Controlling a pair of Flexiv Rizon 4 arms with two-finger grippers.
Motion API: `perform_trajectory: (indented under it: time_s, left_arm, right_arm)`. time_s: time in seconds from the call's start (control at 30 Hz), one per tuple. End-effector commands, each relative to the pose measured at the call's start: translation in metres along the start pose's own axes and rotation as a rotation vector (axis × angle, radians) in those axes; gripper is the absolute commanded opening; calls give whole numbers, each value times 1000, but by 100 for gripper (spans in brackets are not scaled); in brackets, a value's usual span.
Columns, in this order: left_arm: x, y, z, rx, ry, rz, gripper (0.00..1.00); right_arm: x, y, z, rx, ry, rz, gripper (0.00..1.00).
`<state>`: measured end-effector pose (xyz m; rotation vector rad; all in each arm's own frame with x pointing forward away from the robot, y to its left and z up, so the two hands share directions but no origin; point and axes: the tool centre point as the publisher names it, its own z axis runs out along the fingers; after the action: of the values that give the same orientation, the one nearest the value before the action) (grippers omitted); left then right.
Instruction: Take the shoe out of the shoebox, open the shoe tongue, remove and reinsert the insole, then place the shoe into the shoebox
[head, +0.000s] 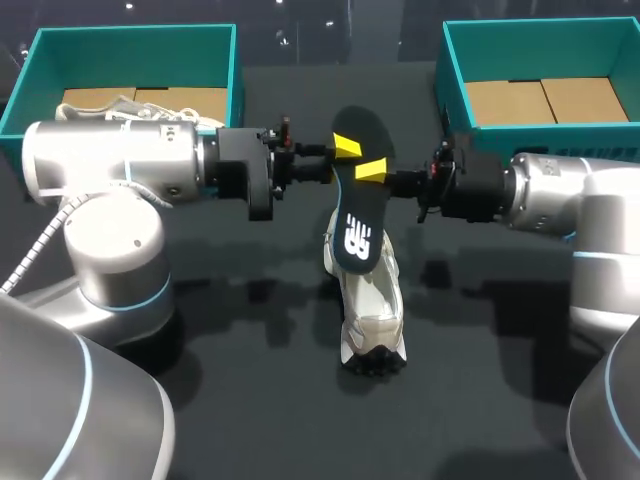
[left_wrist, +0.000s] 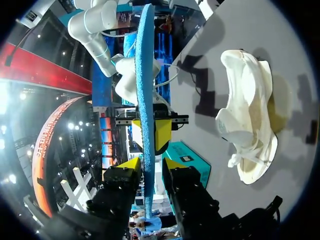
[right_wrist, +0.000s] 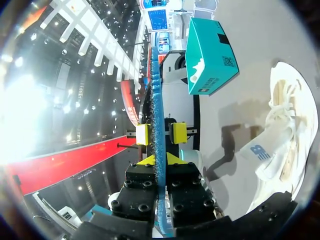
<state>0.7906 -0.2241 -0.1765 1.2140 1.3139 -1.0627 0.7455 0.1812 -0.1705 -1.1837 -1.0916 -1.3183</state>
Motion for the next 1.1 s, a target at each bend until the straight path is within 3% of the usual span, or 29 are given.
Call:
perform_trajectory:
  time_s: [0.03,0.17,0.3,0.37,0.63,0.7,0.73,0.77,1.1]
  left_arm:
    - [2,0,6,-4,-3,0,27]
    - [2,-1,8,-6,0,2,24]
    - [2,-1,9,-8,2,1,11]
    - [3,-1,10,-9,3,1,0]
    - [3,-1,10,-10,4,6,0]
    - [3,-2,8,-10,3,8,0]
    - [2,-3,7,-10,3,9,0]
    - [2,-3,6,-11,3,9,0]
    - [-9,-15,-27,-36,19,-34,0]
  right_arm:
    - [-2,2,2,7,0,2,0]
    - [-2,2,3,8,1,3,0]
    - [-3,1,3,10,3,2,0]
    - [-3,1,3,12,4,4,0]
    - [-4,1,3,21,5,5,0]
    - [-3,0,1,20,6,2,42]
    - [-3,0,0,17,5,0,96]
    - [-3,0,-2,17,6,-6,100]
    - [3,-1,-37,26,-62,-130,100]
